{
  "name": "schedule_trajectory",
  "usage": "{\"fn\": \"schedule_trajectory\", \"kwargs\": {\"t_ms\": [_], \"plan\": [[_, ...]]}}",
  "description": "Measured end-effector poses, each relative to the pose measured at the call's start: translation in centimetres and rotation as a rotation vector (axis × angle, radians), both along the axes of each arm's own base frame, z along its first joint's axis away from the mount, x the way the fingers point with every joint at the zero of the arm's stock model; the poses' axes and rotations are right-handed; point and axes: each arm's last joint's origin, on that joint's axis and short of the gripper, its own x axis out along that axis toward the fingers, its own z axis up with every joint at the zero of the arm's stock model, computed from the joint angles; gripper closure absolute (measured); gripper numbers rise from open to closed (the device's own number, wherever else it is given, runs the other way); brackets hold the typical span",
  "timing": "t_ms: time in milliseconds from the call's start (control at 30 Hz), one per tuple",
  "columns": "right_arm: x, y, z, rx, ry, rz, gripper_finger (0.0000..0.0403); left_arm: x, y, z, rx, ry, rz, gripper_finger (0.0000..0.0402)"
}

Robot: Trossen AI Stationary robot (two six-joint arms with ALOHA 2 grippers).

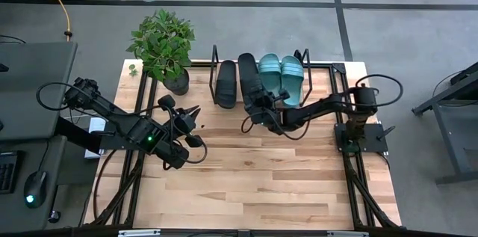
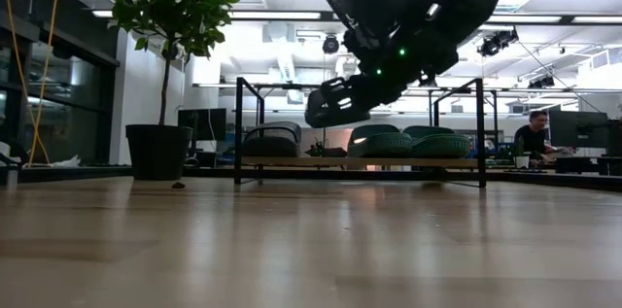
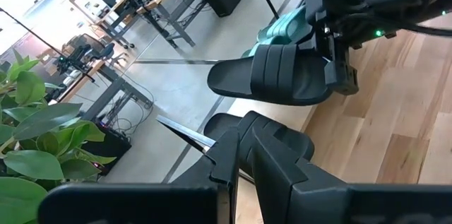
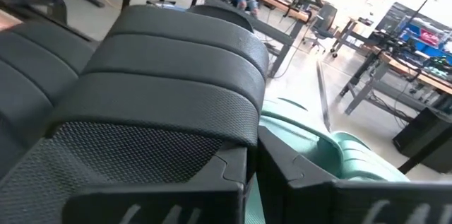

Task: Pick and place slides into the shelf
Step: Put the black slipper on the shelf

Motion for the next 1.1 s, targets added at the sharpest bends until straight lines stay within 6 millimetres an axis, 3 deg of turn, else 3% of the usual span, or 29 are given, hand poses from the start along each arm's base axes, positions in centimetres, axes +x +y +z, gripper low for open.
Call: {"fn": "schedule_trajectory", "kwargs": {"t_ms": [800, 1100], "plan": [[0.2, -2.2, -0.2, 0.024, -0.044, -0.016, 0.0403, 0.1, 0.0, 0.0, -0.003, -0.006, 0.000, 0.0373], [1.3, -2.4, -1.8, 0.001, -0.061, 0.006, 0.0403, 0.1, 0.0, 0.0, -0.003, -0.007, 0.000, 0.0373]]}}
